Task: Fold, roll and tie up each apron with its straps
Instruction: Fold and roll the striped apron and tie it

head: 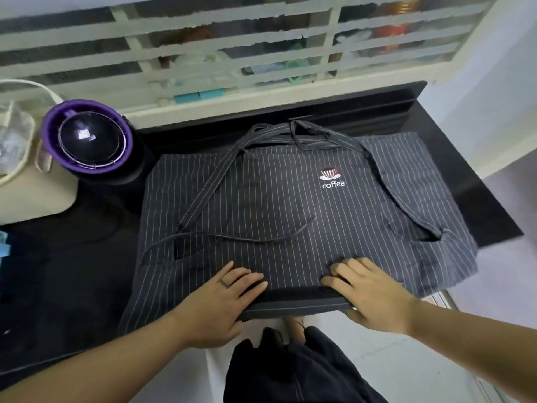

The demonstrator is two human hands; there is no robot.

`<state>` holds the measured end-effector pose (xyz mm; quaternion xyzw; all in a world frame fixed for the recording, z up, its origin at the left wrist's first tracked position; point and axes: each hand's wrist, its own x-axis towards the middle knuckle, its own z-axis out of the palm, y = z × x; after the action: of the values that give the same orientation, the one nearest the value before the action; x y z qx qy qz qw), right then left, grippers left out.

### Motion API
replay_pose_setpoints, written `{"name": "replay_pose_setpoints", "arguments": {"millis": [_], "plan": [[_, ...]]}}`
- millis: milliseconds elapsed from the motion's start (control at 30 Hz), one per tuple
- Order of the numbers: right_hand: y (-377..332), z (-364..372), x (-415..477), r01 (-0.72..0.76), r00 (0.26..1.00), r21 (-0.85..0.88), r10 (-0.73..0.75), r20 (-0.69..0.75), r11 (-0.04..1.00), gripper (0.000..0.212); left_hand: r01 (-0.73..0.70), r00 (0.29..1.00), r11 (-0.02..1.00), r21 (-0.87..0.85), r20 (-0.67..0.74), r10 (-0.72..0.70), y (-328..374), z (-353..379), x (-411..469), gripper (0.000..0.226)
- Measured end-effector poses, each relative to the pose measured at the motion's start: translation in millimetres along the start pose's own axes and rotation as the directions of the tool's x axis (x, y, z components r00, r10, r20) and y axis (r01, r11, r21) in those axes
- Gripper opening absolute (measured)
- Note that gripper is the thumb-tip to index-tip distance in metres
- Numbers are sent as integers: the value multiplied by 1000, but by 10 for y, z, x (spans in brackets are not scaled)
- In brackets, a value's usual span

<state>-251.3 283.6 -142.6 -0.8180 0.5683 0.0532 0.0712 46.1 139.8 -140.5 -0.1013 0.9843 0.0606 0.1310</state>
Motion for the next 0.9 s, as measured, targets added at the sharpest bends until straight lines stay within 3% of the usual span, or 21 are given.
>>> {"name": "replay_pose_setpoints", "arguments": {"millis": [100, 200, 333, 400, 467, 533, 633, 700, 767, 833, 900], "plan": [[73, -9, -58, -84, 993, 25, 86, -85, 996, 53, 63, 997, 995, -75, -34, -66, 4, -61, 40, 63], [186, -9, -124, -212, 957, 5, 209, -201, 977, 48, 258, 964, 941, -218, -1, -264, -5, -276, 146, 54], [368, -70, -206, -551, 794, 101, 558, -243, 828, 51, 545, 837, 799, -252, 216, -503, -233, -531, 277, 35], [488, -216, -215, -674, 712, 128, 686, -149, 727, 34, 614, 783, 758, -221, 292, -549, -389, -648, 306, 25], [670, -402, -167, -715, 699, 94, 710, 85, 693, 22, 641, 746, 749, -166, 363, -558, -542, -781, 307, 21], [867, -598, -80, -692, 668, 41, 617, 415, 721, 19, 634, 712, 761, -137, 487, -506, -663, -904, 298, 22], [1067, -866, 104, -637, 503, -51, 465, 728, 769, 19, 608, 601, 786, -111, 711, -365, -742, -1079, 336, 29], [1176, -987, 225, -595, 437, -131, 456, 775, 793, 27, 595, 542, 800, -73, 771, -333, -818, -1164, 422, 35], [1324, -1014, 339, -578, 432, -180, 486, 760, 796, 31, 598, 531, 800, -50, 773, -348, -946, -1158, 538, 34], [1489, -983, 451, -591, 485, -216, 556, 674, 777, 29, 635, 587, 770, -51, 681, -438, -1094, -1070, 645, 33], [1659, -899, 547, -644, 560, -210, 640, 525, 735, 25, 695, 646, 716, -69, 496, -580, -1213, -960, 716, 31]]}}
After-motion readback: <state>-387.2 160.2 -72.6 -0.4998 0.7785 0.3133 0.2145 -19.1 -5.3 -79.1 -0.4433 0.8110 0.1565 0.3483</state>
